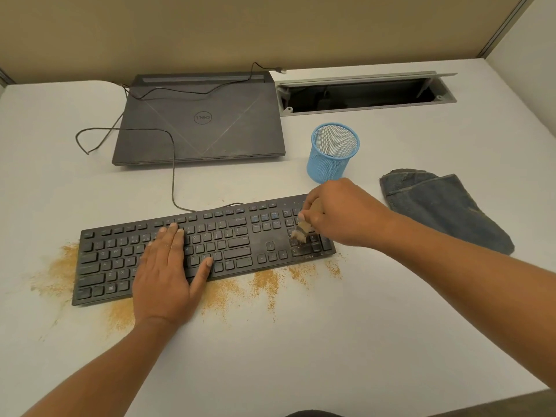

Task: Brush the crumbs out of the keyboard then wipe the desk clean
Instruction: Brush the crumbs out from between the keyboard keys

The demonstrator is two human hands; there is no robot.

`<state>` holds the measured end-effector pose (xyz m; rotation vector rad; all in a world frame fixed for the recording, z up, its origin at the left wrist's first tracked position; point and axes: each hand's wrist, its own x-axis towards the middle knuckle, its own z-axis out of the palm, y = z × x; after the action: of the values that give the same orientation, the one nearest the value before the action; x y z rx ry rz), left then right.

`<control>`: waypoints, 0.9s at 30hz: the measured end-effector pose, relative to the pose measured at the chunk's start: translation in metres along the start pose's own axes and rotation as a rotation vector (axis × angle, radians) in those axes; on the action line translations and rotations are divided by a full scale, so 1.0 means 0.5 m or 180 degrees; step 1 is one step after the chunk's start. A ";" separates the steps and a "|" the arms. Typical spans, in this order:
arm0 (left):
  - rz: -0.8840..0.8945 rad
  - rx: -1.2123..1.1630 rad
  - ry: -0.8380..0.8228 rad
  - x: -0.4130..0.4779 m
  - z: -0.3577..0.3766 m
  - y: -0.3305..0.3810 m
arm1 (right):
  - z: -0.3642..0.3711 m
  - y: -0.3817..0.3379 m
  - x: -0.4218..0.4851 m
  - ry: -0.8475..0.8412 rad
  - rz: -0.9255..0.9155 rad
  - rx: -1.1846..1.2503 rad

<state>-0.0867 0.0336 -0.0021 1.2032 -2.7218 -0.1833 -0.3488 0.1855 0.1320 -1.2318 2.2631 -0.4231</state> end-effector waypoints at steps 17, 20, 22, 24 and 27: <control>0.0012 0.0008 -0.0004 0.000 -0.002 0.002 | 0.012 -0.001 -0.003 -0.0007 -0.0063 0.0041; 0.0013 0.0038 -0.0011 0.000 -0.001 0.001 | 0.021 -0.010 -0.009 -0.0400 -0.0128 -0.0194; 0.0009 0.0034 -0.0002 0.000 -0.001 0.001 | 0.017 -0.015 -0.006 -0.0396 -0.0148 -0.0227; 0.0008 0.0042 -0.0008 0.000 -0.001 0.001 | 0.010 -0.013 0.002 -0.0157 -0.0127 -0.0103; 0.0018 0.0047 0.0001 0.000 0.000 0.000 | 0.019 -0.018 -0.003 -0.0401 -0.0087 -0.0230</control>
<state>-0.0868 0.0337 -0.0018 1.1991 -2.7308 -0.1626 -0.3367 0.1818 0.1291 -1.2896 2.1739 -0.2678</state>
